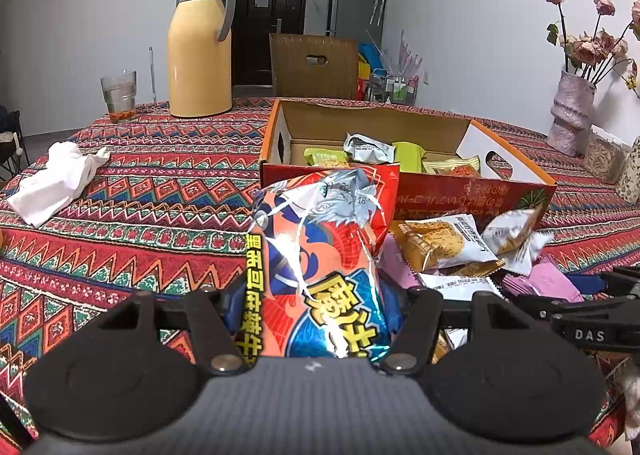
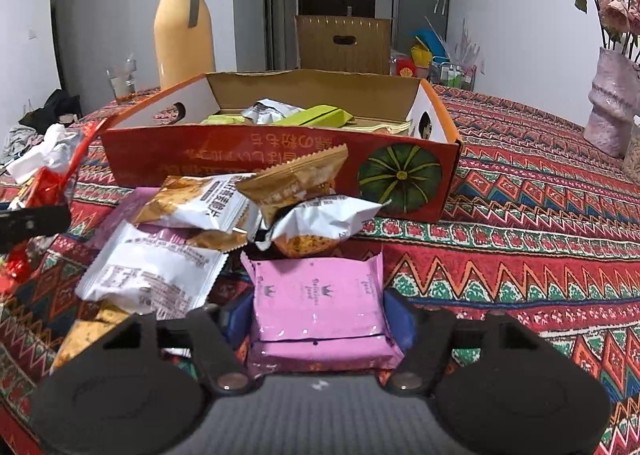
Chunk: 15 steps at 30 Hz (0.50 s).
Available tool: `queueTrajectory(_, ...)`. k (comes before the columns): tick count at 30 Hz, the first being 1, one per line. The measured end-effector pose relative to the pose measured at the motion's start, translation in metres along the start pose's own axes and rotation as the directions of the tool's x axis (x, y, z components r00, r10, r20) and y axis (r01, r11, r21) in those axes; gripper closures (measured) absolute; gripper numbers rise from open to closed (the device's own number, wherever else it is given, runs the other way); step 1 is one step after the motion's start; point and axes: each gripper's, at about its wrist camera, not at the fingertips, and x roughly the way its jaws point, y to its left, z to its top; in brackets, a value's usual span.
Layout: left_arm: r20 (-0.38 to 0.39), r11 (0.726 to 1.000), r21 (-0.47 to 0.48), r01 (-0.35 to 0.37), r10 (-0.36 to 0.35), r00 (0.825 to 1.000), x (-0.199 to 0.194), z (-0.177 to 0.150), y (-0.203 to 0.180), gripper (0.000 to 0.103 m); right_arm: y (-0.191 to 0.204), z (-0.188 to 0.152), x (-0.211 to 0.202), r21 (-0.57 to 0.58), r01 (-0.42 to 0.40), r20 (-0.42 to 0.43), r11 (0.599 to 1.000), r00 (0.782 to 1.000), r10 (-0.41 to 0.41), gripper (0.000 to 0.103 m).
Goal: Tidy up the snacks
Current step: 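Grasp the pink packet with the right tool while left holds the chip bag, then carry both snacks over the box and open both tools to drop them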
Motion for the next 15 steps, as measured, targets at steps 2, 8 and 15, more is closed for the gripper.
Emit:
queueTrajectory(2, 0.001, 1.0, 0.0, 0.001, -0.001, 1.0, 0.0, 0.0, 0.0, 0.04, 0.0, -0.003, -0.005, -0.002, 0.0, 0.013, 1.0, 1.0, 0.0, 0.038)
queueTrajectory(8, 0.004, 1.0, 0.004, 0.0, 0.0, 1.0, -0.001, 0.001, -0.001, 0.04, -0.006, -0.009, -0.016, 0.024, 0.012, 0.046, 1.0, 0.999, -0.013, 0.037)
queueTrajectory(15, 0.033, 1.0, 0.012, -0.003, 0.003, 0.999, -0.004, 0.009, -0.002, 0.04, -0.014, 0.002, -0.037, 0.049, 0.032, 0.125, 0.998, 0.991, -0.038, 0.037)
